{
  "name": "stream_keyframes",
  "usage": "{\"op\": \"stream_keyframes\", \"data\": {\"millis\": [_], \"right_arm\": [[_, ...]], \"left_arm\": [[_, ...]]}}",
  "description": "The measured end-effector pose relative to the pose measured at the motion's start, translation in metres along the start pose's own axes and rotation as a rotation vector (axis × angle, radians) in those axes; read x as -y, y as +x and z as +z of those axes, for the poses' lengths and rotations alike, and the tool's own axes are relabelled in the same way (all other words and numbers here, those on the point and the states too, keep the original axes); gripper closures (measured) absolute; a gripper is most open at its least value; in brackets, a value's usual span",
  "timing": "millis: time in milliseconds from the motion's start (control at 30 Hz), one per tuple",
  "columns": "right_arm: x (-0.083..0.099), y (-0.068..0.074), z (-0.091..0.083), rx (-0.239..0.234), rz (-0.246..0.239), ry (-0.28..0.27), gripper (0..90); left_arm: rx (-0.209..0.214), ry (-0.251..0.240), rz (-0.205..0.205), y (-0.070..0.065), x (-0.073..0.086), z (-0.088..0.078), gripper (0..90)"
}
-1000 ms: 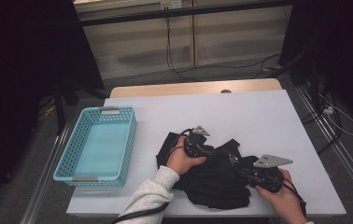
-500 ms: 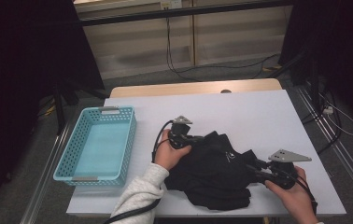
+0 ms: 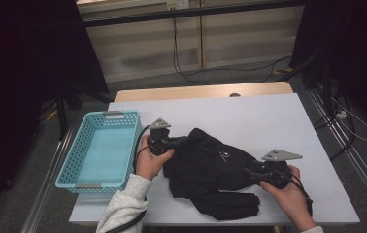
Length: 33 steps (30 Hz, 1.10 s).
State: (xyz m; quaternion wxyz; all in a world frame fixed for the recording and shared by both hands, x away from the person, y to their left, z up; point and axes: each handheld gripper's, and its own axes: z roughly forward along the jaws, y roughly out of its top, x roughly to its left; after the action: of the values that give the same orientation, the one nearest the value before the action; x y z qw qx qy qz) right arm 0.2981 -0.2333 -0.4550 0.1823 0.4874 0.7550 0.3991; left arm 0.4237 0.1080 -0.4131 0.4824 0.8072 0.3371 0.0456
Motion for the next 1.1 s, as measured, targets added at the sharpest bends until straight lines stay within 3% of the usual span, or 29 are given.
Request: {"op": "stream_keyframes", "data": {"millis": [133, 267, 300, 333, 367, 400, 533, 633, 700, 833, 867, 1000, 1100], "right_arm": [[-0.007, 0.004, 0.005, 0.000, -0.022, 0.000, 50.4], [-0.009, 0.009, 0.021, 0.013, -0.055, 0.049, 49.9], [-0.008, 0.011, 0.025, 0.012, -0.063, 0.065, 60.5], [-0.005, 0.012, 0.027, -0.003, -0.085, 0.044, 80.3], [-0.005, 0.012, 0.027, -0.026, -0.079, 0.039, 84.4], [-0.006, 0.012, 0.027, -0.017, -0.086, 0.045, 85.4], [-0.010, 0.011, 0.011, -0.011, -0.100, 0.023, 86.4], [-0.016, -0.002, -0.015, 0.013, -0.083, -0.046, 87.0], [-0.016, -0.005, -0.021, 0.013, -0.080, -0.065, 87.2], [-0.015, -0.021, -0.048, 0.048, -0.074, -0.088, 87.3], [-0.015, -0.021, -0.048, 0.048, -0.074, -0.088, 87.3], [-0.002, -0.030, -0.055, 0.063, -0.065, -0.043, 87.2], [0.018, -0.035, -0.049, 0.026, -0.038, 0.047, 87.1]], "left_arm": [[0.002, 0.001, -0.005, 0.001, 0.004, -0.002, 87.2], [0.003, -0.003, -0.010, -0.001, 0.008, 0.000, 87.2], [0.003, -0.001, -0.007, -0.001, 0.009, 0.001, 87.2], [0.005, -0.006, -0.011, -0.002, 0.010, 0.001, 87.2], [0.001, -0.001, -0.003, -0.002, 0.010, 0.002, 87.2], [-0.004, -0.001, -0.003, -0.002, 0.010, 0.002, 87.2], [-0.032, -0.019, -0.004, 0.001, 0.009, -0.001, 87.1], [-0.058, -0.035, -0.014, 0.006, 0.008, -0.006, 87.2], [-0.064, -0.040, -0.014, 0.007, 0.008, -0.007, 87.2], [-0.031, -0.056, -0.002, 0.001, 0.006, -0.010, 87.2], [-0.021, -0.053, 0.007, -0.002, 0.006, -0.009, 87.2], [0.018, -0.025, 0.030, -0.016, 0.008, 0.004, 86.8], [0.042, -0.007, 0.034, -0.022, 0.011, 0.014, 85.7]]}}
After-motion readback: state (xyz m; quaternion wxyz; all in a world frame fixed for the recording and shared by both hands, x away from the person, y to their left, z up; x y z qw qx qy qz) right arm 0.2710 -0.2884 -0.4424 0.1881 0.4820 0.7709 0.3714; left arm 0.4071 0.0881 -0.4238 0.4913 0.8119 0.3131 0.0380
